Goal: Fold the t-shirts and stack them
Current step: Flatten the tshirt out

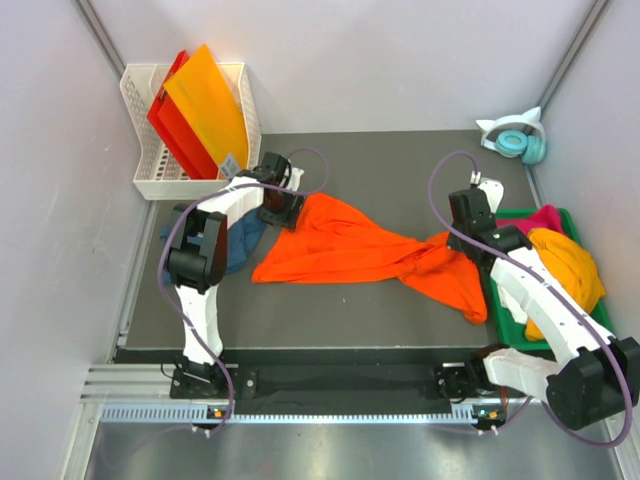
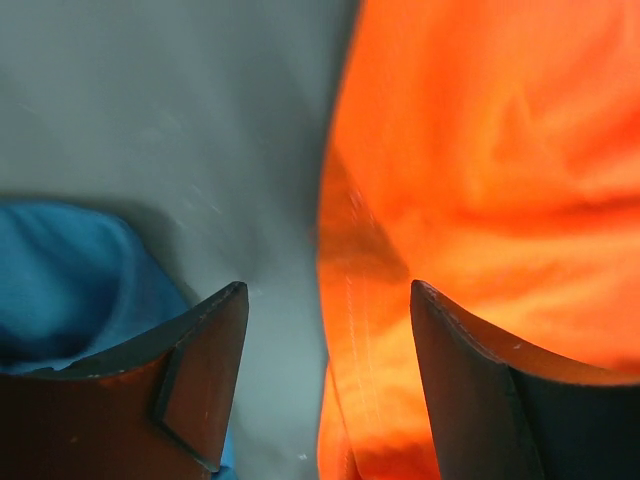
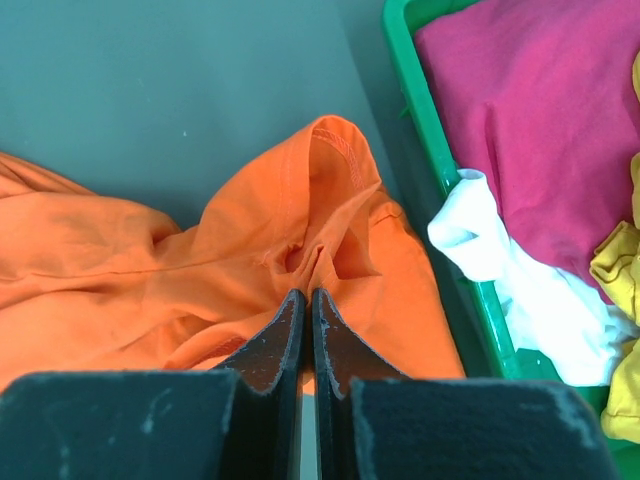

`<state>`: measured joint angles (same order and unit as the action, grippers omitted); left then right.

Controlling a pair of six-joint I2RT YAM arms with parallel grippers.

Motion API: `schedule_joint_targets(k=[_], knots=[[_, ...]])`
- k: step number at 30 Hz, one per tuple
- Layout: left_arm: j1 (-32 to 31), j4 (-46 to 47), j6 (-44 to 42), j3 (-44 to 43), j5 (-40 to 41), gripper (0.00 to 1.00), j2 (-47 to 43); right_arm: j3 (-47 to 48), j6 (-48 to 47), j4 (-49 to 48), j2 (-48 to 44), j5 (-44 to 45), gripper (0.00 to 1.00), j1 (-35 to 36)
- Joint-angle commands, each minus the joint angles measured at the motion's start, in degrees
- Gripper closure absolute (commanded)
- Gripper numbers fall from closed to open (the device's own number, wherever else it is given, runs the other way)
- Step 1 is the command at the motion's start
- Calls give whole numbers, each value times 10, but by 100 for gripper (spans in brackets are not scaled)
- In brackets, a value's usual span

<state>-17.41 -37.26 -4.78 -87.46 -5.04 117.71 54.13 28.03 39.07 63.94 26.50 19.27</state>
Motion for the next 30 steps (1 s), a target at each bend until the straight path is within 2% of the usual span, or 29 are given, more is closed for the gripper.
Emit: schedule_joint_targets(k=[1, 9, 13, 14, 17, 23, 27, 30], knots=[[4, 61, 16, -30, 25, 30, 0, 34, -6, -9, 7, 18, 100, -3], [4, 70, 23, -43, 13, 34, 8, 34, -7, -19, 25, 12, 100, -3], [4, 52, 24, -47, 11, 43, 31, 35, -9, -23, 33, 9, 100, -3], [4, 52, 24, -45, 12, 49, 35, 37, -9, -23, 35, 9, 100, -3], [4, 49, 23, -40, 13, 55, 39, 35, -8, -27, 38, 8, 100, -3], [4, 40, 19, -29, 18, 55, 44, 28, -5, -36, 40, 0, 100, -3], [4, 28, 18, -24, 21, 68, 47, 26, -2, -38, 39, -3, 100, -2], [4, 22, 17, -14, 15, 69, 43, 24, -3, -39, 36, -2, 100, -2]])
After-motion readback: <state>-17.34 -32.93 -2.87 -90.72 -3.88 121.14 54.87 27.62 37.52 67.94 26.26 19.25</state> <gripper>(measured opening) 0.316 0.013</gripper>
